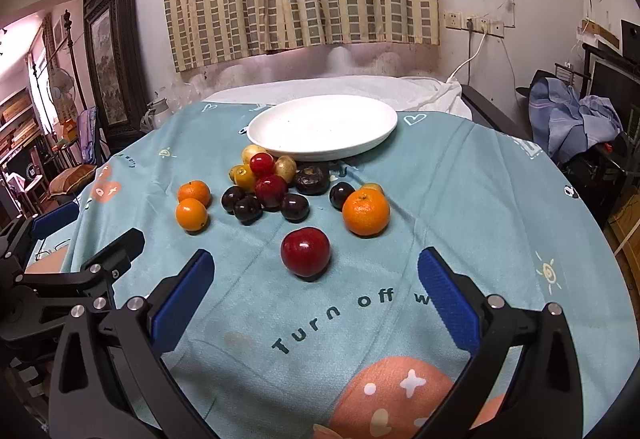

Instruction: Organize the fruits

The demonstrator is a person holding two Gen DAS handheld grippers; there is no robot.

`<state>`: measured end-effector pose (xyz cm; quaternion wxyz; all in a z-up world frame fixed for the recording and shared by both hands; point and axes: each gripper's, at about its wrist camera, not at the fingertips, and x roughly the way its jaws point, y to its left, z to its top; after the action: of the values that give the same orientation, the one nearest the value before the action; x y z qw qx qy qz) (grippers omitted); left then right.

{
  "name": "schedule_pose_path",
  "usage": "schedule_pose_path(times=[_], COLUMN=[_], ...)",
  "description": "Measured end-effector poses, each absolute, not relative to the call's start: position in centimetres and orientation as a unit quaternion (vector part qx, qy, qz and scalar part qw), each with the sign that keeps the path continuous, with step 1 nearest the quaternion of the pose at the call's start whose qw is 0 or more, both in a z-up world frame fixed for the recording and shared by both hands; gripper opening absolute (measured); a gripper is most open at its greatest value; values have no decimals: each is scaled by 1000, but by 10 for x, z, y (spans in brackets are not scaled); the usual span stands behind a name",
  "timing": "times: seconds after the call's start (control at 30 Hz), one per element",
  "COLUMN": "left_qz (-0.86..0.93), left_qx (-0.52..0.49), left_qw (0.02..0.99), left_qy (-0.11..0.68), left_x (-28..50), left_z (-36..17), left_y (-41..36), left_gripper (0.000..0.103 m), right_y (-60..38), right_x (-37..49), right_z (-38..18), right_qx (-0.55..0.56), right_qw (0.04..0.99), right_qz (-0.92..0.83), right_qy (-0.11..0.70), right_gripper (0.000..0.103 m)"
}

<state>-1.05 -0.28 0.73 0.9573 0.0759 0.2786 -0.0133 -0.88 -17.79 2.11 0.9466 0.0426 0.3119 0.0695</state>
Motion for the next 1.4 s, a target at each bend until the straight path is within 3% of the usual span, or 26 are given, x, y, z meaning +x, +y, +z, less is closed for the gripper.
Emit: schedule_pose_path(times=[1.4], left_qz=[-17], left_qx=[75], left_qw=[959], left_qy=[273], left_x=[-16], left_z=[10], left_y=[-3], left_gripper=[101], right_y=[-176], right_x=[-11], right_z=[22], right_qx=[46], right_qw=[947], right_qz=[77], right_qy=[310], right_gripper=[102])
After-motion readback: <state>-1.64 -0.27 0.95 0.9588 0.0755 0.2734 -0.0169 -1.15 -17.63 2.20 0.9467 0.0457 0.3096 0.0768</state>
